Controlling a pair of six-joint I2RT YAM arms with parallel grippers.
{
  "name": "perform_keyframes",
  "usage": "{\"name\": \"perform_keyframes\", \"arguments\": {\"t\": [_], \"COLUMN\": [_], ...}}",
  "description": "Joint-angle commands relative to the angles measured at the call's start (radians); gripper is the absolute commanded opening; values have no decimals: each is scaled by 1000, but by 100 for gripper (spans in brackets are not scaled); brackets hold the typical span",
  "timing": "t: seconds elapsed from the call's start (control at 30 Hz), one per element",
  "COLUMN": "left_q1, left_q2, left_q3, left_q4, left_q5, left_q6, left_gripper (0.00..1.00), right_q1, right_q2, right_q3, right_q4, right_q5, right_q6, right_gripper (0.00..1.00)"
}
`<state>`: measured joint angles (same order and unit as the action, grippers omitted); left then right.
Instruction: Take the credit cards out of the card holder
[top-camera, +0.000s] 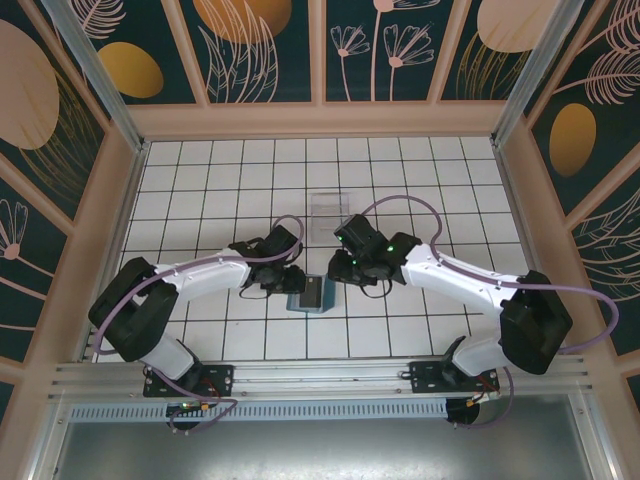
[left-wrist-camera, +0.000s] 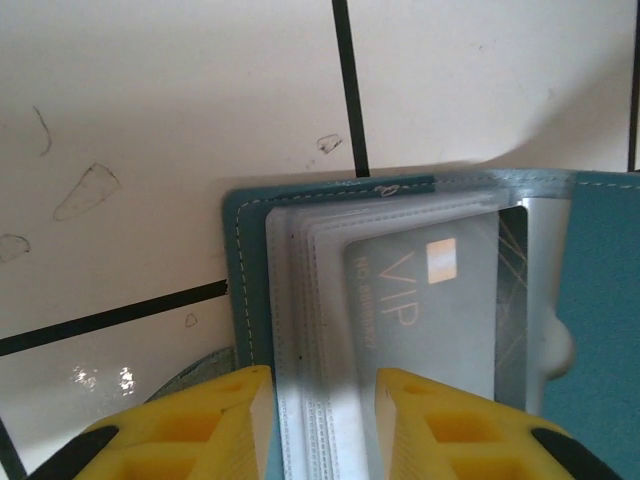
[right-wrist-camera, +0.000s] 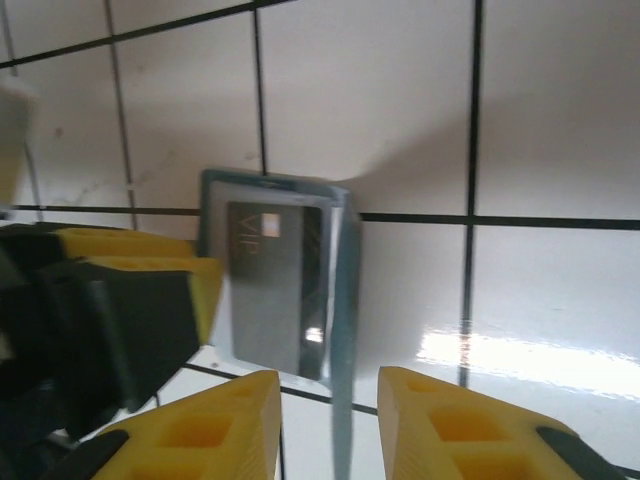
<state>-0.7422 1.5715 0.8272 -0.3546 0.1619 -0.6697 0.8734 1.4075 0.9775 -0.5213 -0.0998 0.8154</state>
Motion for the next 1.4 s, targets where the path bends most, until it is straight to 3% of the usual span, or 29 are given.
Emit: {"name": "perform_keyframes", "arguments": {"t": [0.0,0.27,0.63,1.0,1.37], "left_q1": [6,5,4,6,6], "left_q2": [13,18,12,31,52], "left_q3": [-25,-62,-82,-86,-95], "left_q4": [51,55,62,71,78], "left_q5": [20,-4,-10,-2,3], "left_q6": [13,11,0,-5,-11], "left_gripper": [32,29,23,22,20], "right_q1": [15,29,21,-15,-47], "right_q2": [40,134,183,173,196], "right_q3": [31,-5,-99,-241,-319], "right_q4": [82,194,180,475,615], "right_q5": [-81,-162,-102,-224,-289], "right_q6": [12,41,43,89,108], "right_gripper": [28,24,20,20,24]}}
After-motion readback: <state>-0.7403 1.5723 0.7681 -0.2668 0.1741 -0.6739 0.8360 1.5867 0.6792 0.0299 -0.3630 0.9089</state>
